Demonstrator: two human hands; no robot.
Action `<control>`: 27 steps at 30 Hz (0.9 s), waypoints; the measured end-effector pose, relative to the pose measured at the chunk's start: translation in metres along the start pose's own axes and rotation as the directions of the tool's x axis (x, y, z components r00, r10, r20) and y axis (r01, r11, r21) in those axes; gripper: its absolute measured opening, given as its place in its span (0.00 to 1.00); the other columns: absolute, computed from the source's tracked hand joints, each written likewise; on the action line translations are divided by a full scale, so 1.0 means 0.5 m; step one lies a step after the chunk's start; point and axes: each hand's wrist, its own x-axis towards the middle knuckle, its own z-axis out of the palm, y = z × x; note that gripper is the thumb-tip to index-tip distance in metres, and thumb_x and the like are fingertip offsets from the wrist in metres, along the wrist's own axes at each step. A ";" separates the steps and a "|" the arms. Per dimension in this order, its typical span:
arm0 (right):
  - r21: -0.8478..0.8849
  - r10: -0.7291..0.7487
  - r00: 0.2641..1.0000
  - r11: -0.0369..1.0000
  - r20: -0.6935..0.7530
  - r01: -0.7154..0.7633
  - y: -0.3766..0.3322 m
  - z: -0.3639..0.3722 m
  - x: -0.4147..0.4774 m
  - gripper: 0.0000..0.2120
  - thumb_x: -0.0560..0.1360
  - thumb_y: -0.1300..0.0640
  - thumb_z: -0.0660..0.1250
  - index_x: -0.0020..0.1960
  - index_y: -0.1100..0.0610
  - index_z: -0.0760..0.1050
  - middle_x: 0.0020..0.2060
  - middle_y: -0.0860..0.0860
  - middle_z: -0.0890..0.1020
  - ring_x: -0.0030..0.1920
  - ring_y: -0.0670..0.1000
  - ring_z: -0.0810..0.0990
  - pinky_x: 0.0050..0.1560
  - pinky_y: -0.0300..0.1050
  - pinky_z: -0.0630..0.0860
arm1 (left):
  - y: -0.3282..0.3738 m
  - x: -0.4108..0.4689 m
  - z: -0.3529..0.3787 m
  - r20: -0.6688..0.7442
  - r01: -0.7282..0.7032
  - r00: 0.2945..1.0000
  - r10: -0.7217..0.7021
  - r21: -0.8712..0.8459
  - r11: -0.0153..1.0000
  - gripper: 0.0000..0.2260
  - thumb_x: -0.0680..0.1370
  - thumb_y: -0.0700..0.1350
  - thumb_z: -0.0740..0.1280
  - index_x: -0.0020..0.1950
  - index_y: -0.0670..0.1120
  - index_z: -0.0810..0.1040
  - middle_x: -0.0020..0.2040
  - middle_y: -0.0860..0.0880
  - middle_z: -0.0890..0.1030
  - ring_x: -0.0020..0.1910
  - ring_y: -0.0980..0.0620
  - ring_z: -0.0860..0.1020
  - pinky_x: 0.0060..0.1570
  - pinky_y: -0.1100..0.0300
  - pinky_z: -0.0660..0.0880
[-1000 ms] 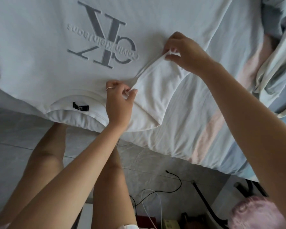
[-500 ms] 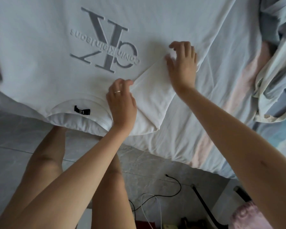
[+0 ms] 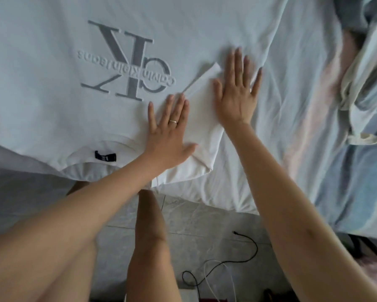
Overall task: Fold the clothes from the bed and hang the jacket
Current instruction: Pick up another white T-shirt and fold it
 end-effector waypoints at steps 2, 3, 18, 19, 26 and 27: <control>0.085 0.092 0.995 0.992 -0.040 -0.089 -0.021 -0.006 -0.031 0.28 0.81 0.47 0.50 0.77 0.57 0.53 0.77 0.53 0.57 0.77 0.52 0.54 0.74 0.52 0.40 | 0.002 0.025 -0.011 -0.047 -0.091 0.995 0.090 -0.014 0.996 0.36 0.75 0.56 0.57 0.78 0.43 0.49 0.79 0.47 0.48 0.78 0.50 0.46 0.69 0.37 0.35; 0.097 0.008 0.999 0.995 -0.034 -0.005 -0.026 -0.007 -0.047 0.27 0.81 0.49 0.51 0.77 0.58 0.56 0.76 0.54 0.60 0.76 0.52 0.56 0.74 0.51 0.41 | 0.000 0.046 -0.019 -0.071 -0.163 0.984 0.163 0.006 0.987 0.33 0.75 0.53 0.57 0.78 0.43 0.54 0.78 0.47 0.53 0.77 0.51 0.51 0.70 0.37 0.38; 0.194 -0.033 0.994 0.981 0.102 0.013 -0.074 0.047 -0.233 0.26 0.80 0.44 0.49 0.77 0.52 0.58 0.76 0.53 0.60 0.76 0.53 0.57 0.75 0.50 0.50 | -0.074 0.121 -0.035 0.098 -0.529 0.842 0.530 0.336 0.779 0.29 0.79 0.54 0.46 0.78 0.46 0.49 0.79 0.49 0.51 0.77 0.51 0.50 0.71 0.38 0.47; 0.182 0.015 0.990 0.982 0.143 -0.041 -0.061 0.057 -0.262 0.26 0.80 0.43 0.49 0.77 0.49 0.57 0.76 0.52 0.59 0.76 0.54 0.57 0.75 0.51 0.49 | -0.096 0.117 -0.028 0.087 -0.515 0.852 0.516 0.322 0.795 0.29 0.79 0.56 0.48 0.78 0.46 0.52 0.78 0.49 0.54 0.77 0.51 0.53 0.71 0.39 0.50; 0.100 0.350 0.883 0.912 0.311 -0.397 -0.107 0.026 -0.391 0.29 0.79 0.41 0.42 0.77 0.47 0.39 0.77 0.54 0.45 0.77 0.59 0.48 0.75 0.56 0.44 | -0.165 0.031 -0.033 0.149 -0.529 0.848 0.508 0.289 0.798 0.29 0.79 0.55 0.44 0.78 0.44 0.46 0.79 0.48 0.51 0.77 0.51 0.51 0.72 0.39 0.45; 0.102 0.315 0.887 0.925 0.337 -0.367 -0.120 0.025 -0.403 0.28 0.79 0.41 0.41 0.77 0.47 0.38 0.77 0.54 0.43 0.77 0.57 0.47 0.75 0.54 0.43 | -0.187 0.008 -0.033 0.175 -0.550 0.835 0.521 0.268 0.791 0.29 0.79 0.54 0.44 0.78 0.45 0.46 0.79 0.48 0.51 0.77 0.51 0.51 0.72 0.40 0.44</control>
